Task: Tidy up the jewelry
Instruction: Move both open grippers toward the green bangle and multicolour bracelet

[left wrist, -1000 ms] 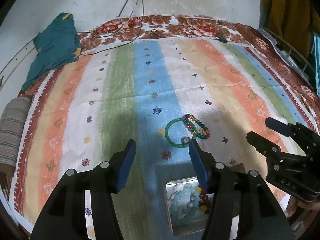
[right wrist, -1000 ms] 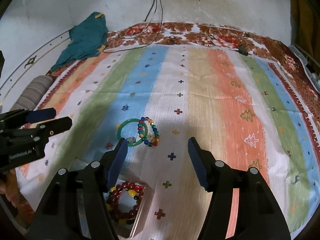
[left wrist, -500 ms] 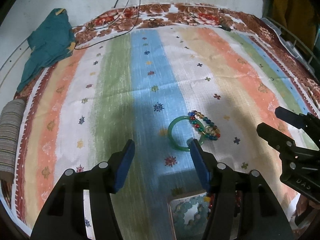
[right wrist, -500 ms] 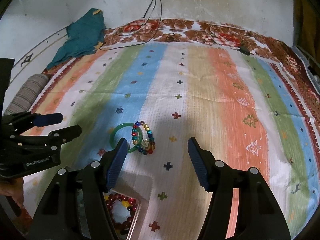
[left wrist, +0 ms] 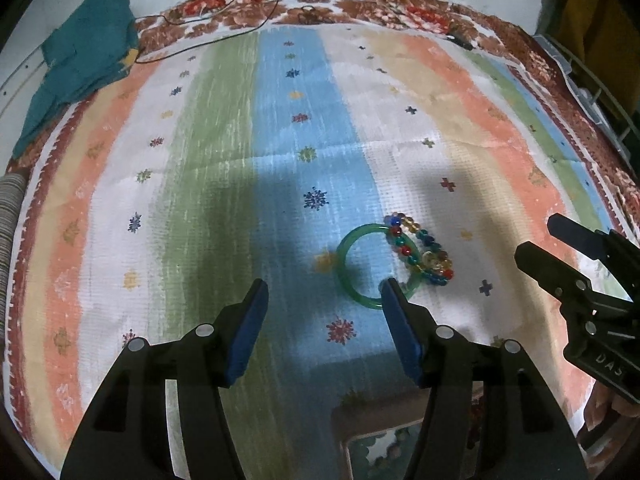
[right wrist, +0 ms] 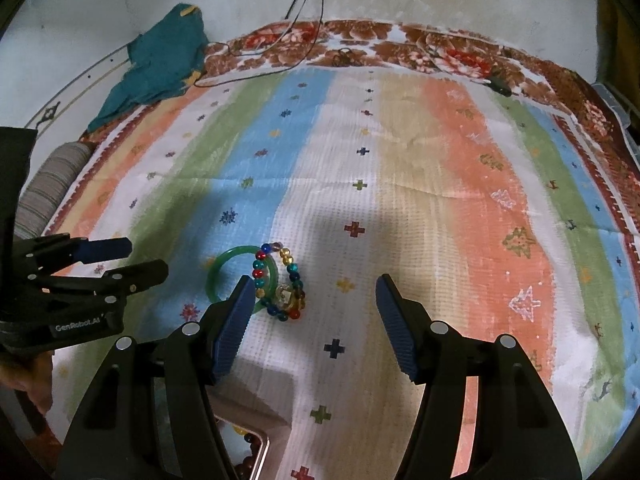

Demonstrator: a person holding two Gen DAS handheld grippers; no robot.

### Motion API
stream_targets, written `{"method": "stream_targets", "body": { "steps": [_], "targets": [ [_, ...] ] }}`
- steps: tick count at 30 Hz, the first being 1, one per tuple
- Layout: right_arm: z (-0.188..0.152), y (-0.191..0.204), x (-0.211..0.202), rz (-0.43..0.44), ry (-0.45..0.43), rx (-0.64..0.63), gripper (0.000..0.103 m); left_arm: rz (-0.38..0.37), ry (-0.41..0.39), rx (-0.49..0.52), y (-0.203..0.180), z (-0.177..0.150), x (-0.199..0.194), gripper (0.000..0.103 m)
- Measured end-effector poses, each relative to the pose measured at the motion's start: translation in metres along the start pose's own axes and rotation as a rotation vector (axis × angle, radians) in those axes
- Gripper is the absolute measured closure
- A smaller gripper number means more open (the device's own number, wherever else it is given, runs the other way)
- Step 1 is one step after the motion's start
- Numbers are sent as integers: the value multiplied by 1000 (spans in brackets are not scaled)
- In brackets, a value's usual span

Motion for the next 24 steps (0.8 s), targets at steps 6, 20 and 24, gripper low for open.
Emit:
{"method": "stream_targets", "body": {
  "steps": [6,20,24],
  "targets": [
    [1,3,13,4,24,-12,40,-26,23,-6,0,2,10,42],
    [0,7,51,39,98,7,40,-46,65,-16,7,6,37,41],
    [0,8,59,45,111,11,41,-60,87,-31,9,6,44,41]
  ]
}}
Point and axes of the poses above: each gripper's, at about its wrist camera, not at the fingertips, and x roughly the way its jaws point, y to its left, z to its top, the point moved 7 cm from there along x, roughly the way its jaws point, and after that the axes turned 7 degrees about -z, right-handed, at the moved point
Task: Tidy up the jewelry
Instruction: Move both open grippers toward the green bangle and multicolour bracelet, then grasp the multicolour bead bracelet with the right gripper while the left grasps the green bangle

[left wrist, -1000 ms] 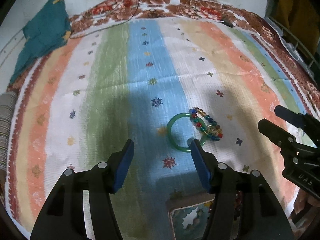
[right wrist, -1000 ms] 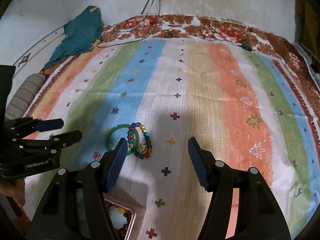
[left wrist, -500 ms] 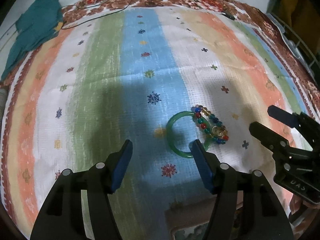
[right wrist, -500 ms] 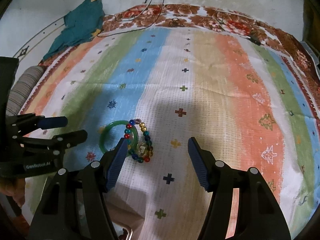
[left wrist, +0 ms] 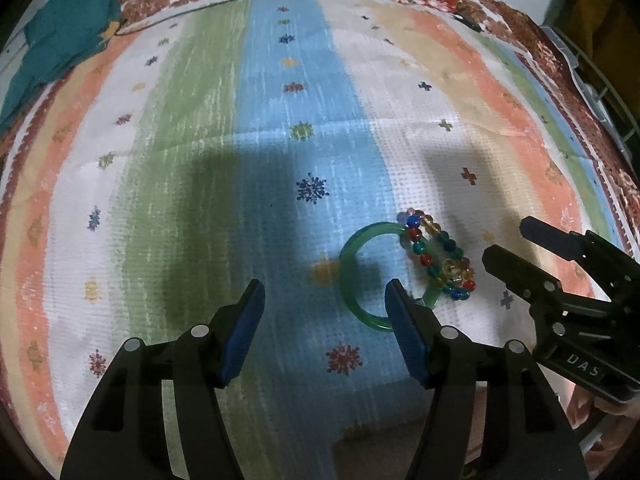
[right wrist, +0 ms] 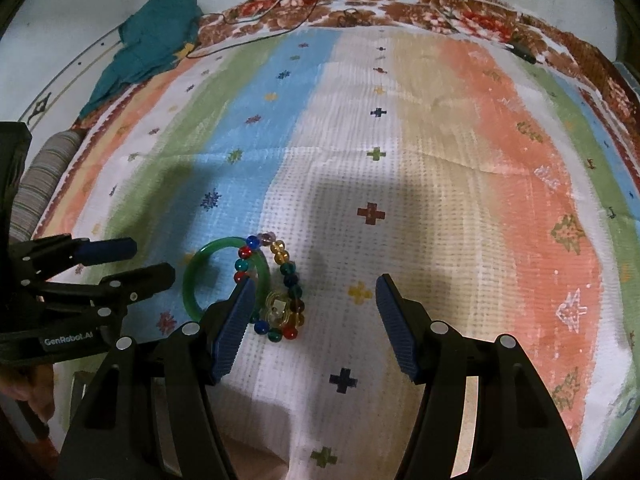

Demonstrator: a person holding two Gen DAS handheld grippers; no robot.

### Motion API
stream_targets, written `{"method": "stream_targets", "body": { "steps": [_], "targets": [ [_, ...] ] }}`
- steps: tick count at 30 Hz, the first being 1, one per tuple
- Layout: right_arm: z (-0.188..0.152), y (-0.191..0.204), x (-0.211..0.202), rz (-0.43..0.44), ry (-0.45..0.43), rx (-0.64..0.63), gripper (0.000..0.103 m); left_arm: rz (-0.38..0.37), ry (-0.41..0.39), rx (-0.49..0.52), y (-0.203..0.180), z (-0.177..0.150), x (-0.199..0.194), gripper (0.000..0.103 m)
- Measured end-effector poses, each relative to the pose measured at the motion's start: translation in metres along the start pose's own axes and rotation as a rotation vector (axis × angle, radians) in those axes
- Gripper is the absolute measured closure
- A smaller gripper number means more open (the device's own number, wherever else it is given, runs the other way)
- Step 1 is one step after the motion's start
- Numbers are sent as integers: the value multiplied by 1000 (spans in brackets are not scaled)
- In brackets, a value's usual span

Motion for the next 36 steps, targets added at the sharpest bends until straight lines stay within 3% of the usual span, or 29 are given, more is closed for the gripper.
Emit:
{"method": "stream_targets", "body": {
  "steps": [14,18,24,30,31,32,33,34,36],
  "targets": [
    [4,-2,27,-5,37,0,41,23,36,35,3,3,18,43],
    [4,0,36,40,70,23,41,30,49,44,3,4,26,43],
    [6,1,42,18,62,-2,41,53,61,60,7,5,34,47],
    [4,-1,46,-11,53,-22,50,87,50,90,7,6,36,51],
    [4,-3,46,-13,53,-15,56,85,48,91,7,8,36,54],
    [4,-6,46,-16,52,-3,59,84,41,89,8,8,36,67],
    [4,-10,46,-26,52,9,70,94,33,81,11,9,35,80],
    [5,-14,46,-36,53,17,80,106,30,72,14,9,35,85],
    [4,-21,47,-36,52,36,88,119,28,67,18,10,35,95]
  ]
}}
Point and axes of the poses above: each gripper's, at about its wrist camera, not at the fingertips, and x roughly the way its jaws point, y to its left, z to its top, the point moved 7 cm from there along x, roughly the way its jaws point, and after that the axes turned 7 degrees about -z, right-handed, at the moved point
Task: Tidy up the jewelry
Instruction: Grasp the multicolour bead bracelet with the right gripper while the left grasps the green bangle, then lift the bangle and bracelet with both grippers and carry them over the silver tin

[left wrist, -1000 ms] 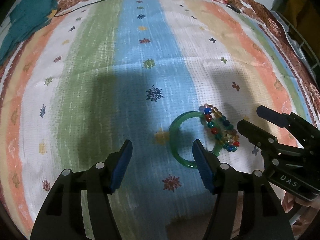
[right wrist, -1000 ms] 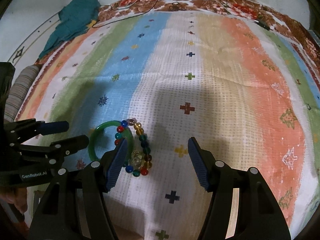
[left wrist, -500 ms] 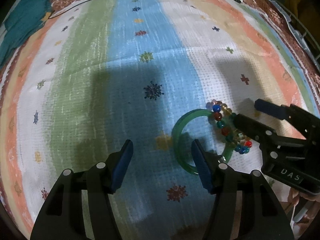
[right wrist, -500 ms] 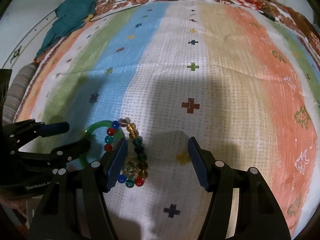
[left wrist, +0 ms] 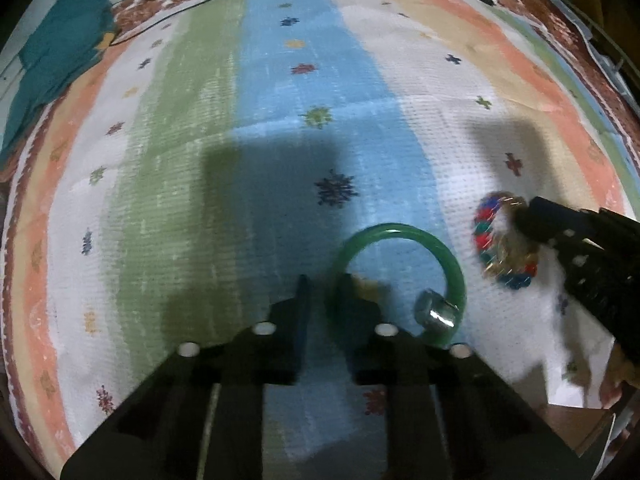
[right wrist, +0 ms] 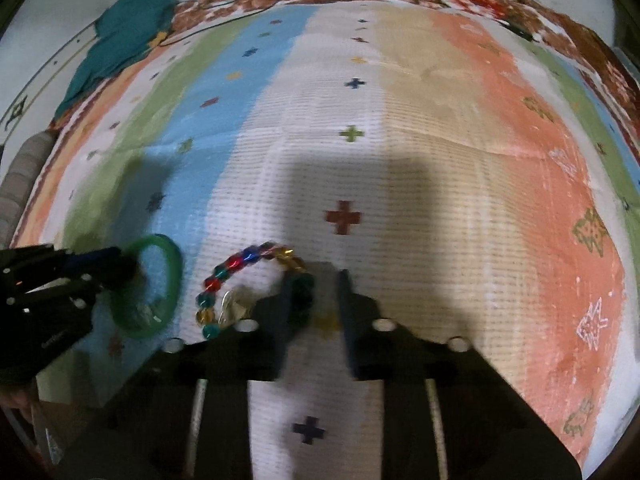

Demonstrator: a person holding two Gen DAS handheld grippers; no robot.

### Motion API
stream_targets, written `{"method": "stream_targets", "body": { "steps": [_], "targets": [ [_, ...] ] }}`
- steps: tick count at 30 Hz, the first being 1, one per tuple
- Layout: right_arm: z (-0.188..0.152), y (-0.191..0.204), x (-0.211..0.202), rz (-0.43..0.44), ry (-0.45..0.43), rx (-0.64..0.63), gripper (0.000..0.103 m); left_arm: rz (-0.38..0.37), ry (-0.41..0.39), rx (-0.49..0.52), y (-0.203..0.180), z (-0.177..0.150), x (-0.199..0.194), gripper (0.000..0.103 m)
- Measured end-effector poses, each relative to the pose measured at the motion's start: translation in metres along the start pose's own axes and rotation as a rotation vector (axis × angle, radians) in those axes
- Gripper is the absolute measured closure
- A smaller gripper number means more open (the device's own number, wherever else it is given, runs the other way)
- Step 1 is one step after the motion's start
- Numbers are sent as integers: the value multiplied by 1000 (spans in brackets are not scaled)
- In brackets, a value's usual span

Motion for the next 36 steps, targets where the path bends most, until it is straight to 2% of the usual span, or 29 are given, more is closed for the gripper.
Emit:
{"method": "stream_targets", "body": {
  "steps": [2,9,19,36],
  "targets": [
    [0,-5,0,16,1,23,92,1,-1,-4,3,0,0,96],
    [-1,-4,-8,13,-15,23,92,8,-8,2,0,2,-6,96],
    [1,6,-58,10,-108,-9,92,-19,-81,13,-16,0,-45,95],
    [0,14,-113,1,-211,-27,92,-19,-166,41,-32,-4,-88,95]
  ]
}}
Point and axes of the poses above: each gripper's, at about its wrist camera, not at the fingertips, and x roughly the way its jaws point, y to its left, z to its top, the point moved 7 cm from there along x, roughly the way its jaws point, and after that the axes turned 7 degrees about -z, right-handed, at the moved point
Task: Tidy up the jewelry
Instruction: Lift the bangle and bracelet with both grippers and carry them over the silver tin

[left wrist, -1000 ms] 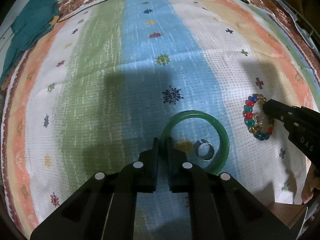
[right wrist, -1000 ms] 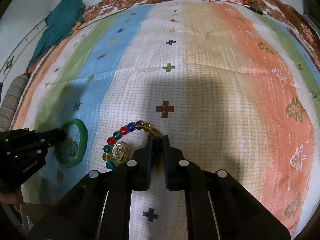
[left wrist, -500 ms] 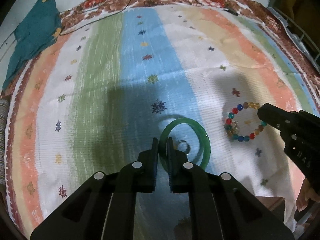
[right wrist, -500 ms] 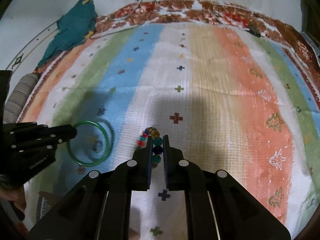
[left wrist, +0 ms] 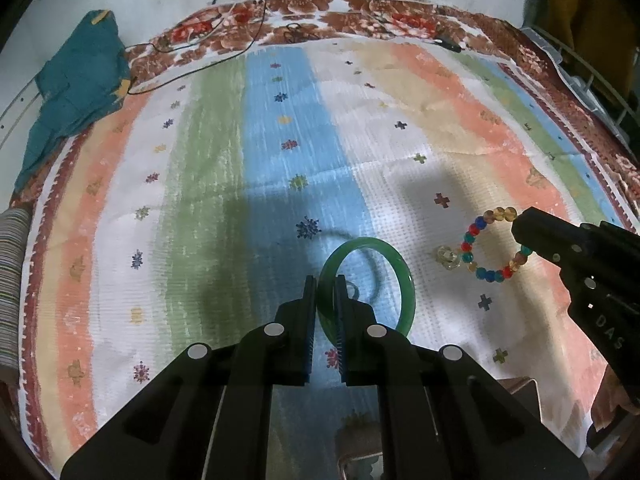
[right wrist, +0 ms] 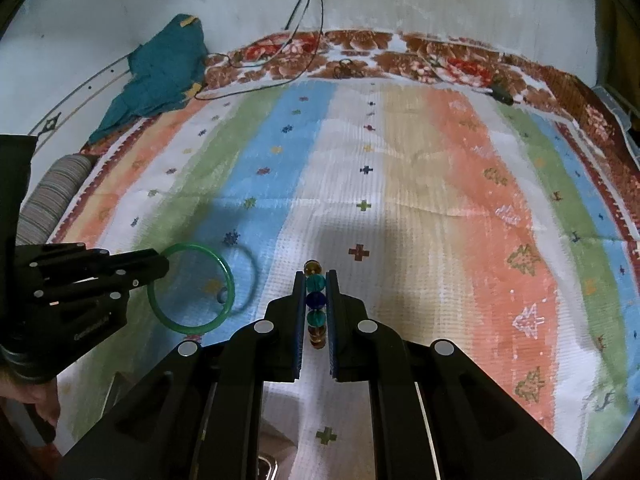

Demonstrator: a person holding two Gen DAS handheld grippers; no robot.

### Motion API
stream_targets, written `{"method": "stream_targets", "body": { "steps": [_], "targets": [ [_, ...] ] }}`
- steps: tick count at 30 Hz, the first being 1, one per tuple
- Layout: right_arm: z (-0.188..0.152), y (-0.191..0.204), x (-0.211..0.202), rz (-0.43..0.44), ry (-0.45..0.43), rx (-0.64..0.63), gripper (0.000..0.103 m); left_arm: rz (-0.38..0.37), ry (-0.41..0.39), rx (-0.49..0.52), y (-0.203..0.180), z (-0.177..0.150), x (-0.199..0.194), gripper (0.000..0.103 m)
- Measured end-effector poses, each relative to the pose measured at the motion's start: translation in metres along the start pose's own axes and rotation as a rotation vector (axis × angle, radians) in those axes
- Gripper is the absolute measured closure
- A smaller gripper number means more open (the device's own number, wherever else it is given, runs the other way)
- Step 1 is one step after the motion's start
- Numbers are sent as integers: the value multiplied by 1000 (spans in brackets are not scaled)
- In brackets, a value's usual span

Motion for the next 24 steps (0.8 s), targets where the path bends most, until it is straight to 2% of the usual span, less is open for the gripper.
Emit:
{"method": "stream_targets", "body": {
  "steps": [12,24],
  "targets": [
    [-6,-6,-15,-30,-21,2,92,-5,-47,16,-9,2,-23,94],
    [-6,5,-49,-37,-97,-31,92,-44,-98,16,-20,-3,-49,94]
  ]
}}
Point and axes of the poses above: each gripper's, at about its wrist camera, not at the fingertips, and x roughly the way its jaws point, y to its left, z to its top, the point moved 7 cm from there along x, roughly the way its jaws point, and after that the axes turned 7 degrees about -z, right-handed, at the moved point
